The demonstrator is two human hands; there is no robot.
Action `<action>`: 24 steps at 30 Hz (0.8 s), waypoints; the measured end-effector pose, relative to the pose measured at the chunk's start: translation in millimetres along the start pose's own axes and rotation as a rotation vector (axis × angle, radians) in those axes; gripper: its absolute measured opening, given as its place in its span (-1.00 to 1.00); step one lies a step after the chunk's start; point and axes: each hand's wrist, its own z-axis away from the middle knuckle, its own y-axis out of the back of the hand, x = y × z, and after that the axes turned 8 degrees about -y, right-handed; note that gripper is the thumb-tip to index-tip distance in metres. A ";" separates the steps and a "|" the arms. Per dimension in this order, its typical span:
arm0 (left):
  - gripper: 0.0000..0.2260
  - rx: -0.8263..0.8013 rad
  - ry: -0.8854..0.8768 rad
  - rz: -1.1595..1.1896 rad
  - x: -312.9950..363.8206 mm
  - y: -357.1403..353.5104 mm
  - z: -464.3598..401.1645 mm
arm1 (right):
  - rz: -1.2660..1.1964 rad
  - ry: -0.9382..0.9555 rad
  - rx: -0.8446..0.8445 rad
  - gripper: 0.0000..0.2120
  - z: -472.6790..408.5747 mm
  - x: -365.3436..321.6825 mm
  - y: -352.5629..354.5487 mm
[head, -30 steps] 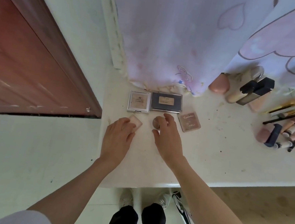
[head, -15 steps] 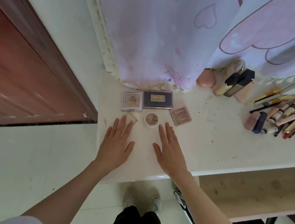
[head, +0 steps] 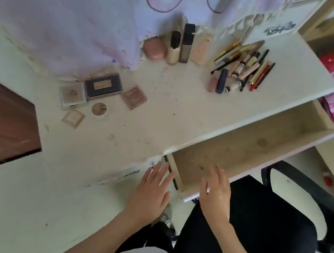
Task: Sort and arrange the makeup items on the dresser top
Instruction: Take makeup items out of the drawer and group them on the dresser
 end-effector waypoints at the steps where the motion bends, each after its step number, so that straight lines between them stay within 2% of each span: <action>1: -0.57 -0.037 -0.040 -0.004 12.4 -10.2 -6.6 | -0.086 -0.105 0.019 -0.67 2.6 12.8 5.2; 4: -0.39 -0.192 -0.109 0.030 44.4 -31.3 -26.5 | -0.420 -0.502 -0.080 -0.52 -1.2 39.3 21.5; 6: -0.38 -0.247 -0.133 0.014 58.3 -43.5 -39.1 | -0.704 -0.751 -0.197 -0.43 -14.8 49.4 27.0; 8: -0.38 -0.285 -0.135 -0.024 66.5 -51.5 -51.1 | -1.035 -0.875 -0.301 -0.45 -29.6 58.2 28.8; 10: -0.41 -0.334 -0.082 -0.031 71.9 -52.6 -59.3 | -1.270 -0.887 -0.375 -0.59 -39.5 62.9 31.8; 13: -0.39 -0.315 -0.076 -0.064 70.6 -56.8 -68.9 | -1.341 -0.853 -0.413 -0.71 -43.6 64.9 35.0; 18: -0.33 -0.210 -0.208 -0.151 55.4 -53.6 -69.2 | -1.321 -0.824 -0.397 -0.66 -42.0 67.3 35.2; 20: -0.36 -0.090 -0.237 -0.163 49.2 -42.0 -71.5 | -1.296 -0.789 -0.375 -0.64 -45.2 63.0 38.1; 22: -0.31 -0.027 -0.214 -0.191 43.4 -31.3 -74.5 | -1.272 -0.737 -0.349 -0.67 -48.7 55.5 39.7; 24: -0.20 -0.050 -0.133 -0.250 34.2 -19.9 -79.6 | -1.233 -0.703 -0.335 -0.59 -52.9 49.6 39.0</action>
